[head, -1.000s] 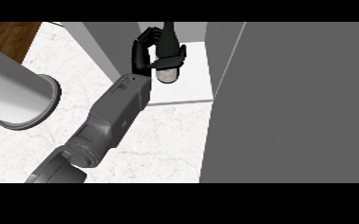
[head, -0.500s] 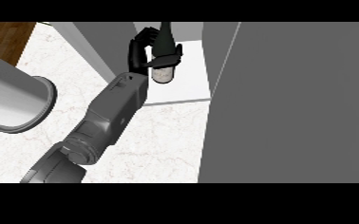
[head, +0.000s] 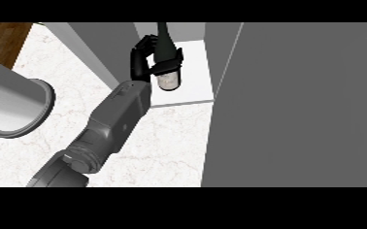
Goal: Pick up the wine, place it into the cabinet and close the cabinet
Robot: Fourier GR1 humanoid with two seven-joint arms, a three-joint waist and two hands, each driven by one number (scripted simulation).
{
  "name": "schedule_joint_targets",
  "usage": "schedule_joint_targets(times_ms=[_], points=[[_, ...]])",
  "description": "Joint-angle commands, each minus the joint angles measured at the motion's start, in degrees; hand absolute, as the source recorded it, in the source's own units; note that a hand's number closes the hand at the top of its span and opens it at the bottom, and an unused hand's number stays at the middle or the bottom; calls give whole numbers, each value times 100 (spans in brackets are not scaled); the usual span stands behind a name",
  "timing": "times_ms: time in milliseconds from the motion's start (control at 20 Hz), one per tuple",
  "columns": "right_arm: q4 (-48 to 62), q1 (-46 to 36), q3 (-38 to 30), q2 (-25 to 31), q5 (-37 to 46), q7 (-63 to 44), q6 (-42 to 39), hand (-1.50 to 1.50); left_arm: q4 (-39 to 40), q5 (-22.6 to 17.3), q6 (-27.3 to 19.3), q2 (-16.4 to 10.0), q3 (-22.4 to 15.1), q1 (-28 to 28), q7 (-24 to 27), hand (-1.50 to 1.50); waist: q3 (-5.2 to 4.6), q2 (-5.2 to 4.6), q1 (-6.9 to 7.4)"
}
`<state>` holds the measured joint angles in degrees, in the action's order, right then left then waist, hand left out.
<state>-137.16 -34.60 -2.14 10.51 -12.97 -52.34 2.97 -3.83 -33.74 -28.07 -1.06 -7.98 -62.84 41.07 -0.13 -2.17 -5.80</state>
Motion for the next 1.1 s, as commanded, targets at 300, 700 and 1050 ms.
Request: schedule_joint_targets(times_ms=[300, 700, 1050], points=[[-219, 128, 111, -108, -156, -8, -6, -150, -44, -376, 840, 105, 347, 456, -24, 150, -3, -8, -127], [-226, -158, 219, -119, -136, -223, 98, -150, -131, -580, 1251, 106, 332, 965, 232, 150, -16, 33, -266], [-230, 14, 93, -136, -369, -26, -70, -150, -137, -673, 1092, 106, 135, 1214, 252, 150, -12, 30, -448]])
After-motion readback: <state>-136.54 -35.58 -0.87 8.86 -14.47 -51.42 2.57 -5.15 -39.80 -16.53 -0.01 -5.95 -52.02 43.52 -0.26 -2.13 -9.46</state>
